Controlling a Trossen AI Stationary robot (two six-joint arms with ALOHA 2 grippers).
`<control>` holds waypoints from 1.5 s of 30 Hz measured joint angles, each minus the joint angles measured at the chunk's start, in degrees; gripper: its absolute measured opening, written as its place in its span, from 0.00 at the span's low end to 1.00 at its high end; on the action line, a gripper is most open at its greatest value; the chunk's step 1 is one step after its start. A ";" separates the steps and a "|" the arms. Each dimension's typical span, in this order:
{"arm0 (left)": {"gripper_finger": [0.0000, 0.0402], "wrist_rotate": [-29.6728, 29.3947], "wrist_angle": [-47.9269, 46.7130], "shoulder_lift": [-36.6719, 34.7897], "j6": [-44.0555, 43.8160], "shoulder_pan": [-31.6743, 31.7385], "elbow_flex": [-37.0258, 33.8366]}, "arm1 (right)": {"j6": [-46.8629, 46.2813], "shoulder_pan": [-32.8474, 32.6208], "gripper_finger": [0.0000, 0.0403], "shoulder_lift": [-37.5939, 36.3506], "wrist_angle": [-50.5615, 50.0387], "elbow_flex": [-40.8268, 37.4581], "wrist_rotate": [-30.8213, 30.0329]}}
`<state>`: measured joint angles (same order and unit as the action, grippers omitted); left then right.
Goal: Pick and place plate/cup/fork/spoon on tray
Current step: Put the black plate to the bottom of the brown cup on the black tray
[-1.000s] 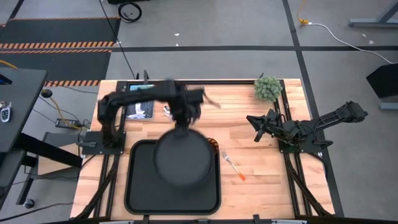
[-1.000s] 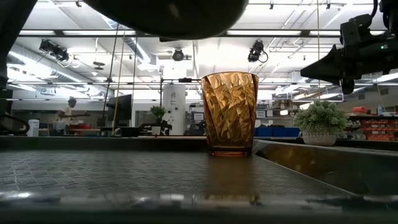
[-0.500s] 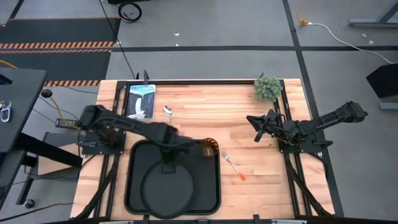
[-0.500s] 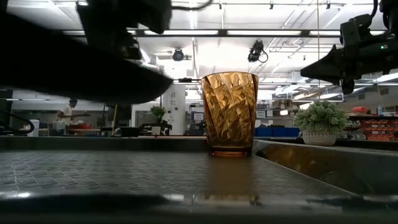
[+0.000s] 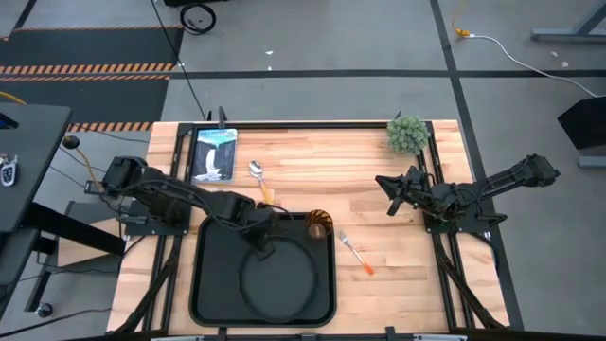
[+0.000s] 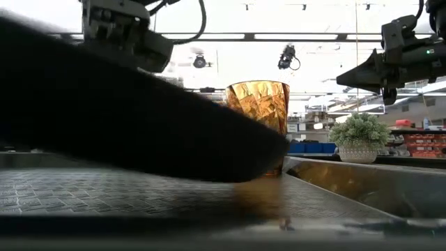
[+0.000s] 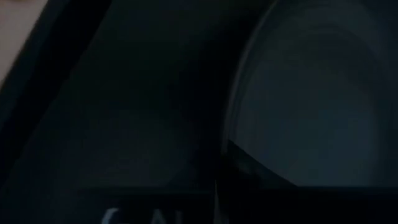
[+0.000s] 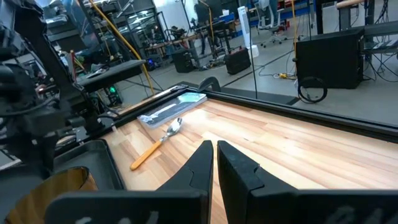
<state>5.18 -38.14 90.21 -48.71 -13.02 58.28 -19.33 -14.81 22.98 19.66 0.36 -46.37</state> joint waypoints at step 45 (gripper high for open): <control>0.28 -6.67 -9.34 0.04 -2.90 -4.30 0.07 | -0.02 0.00 0.07 0.00 0.02 0.00 0.02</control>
<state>-1.49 -47.48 90.26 -51.61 -17.31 58.35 -19.35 -14.81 22.98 19.68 0.36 -46.35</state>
